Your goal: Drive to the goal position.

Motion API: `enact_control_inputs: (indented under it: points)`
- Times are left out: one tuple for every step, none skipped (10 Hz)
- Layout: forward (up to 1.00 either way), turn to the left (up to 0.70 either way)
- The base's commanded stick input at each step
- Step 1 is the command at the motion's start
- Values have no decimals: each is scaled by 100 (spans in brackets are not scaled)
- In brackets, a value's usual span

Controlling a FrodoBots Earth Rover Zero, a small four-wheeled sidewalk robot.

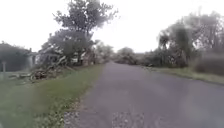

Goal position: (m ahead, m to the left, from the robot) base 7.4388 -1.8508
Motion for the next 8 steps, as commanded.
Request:
enact_control_inputs:
  points:
    - [70, -14]
    - [70, -14]
    - [70, -14]
    - [70, -14]
    - [70, -14]
    - [70, -14]
    - [70, -14]
    - [70, -14]
